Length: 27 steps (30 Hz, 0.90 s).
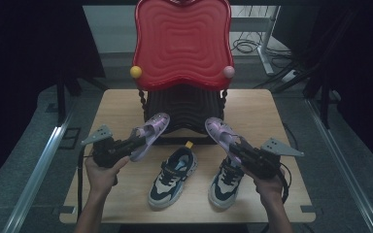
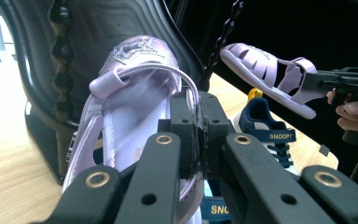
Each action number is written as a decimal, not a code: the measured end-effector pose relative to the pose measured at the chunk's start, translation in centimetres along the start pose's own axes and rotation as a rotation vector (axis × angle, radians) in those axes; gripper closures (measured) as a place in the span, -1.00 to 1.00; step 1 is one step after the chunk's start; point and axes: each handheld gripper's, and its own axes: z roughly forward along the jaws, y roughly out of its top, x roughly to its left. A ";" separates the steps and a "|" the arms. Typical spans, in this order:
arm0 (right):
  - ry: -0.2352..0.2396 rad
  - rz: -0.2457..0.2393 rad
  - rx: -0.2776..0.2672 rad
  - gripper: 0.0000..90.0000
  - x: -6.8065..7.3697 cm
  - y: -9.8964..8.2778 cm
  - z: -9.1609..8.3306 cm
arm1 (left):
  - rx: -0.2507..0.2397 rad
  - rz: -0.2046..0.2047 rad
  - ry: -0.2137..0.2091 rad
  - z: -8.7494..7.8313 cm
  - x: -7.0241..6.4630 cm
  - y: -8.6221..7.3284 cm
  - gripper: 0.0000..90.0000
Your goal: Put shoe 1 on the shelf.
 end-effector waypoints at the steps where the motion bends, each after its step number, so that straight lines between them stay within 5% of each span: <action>1: 0.001 0.000 -0.001 0.88 0.1 0.1 0.2 | 0.000 0.003 -0.001 0.2 0.0 0.1 0.94; 27: -0.004 0.031 -0.035 0.88 0.6 1.2 3.3 | -0.015 0.018 0.025 2.6 0.2 1.8 0.93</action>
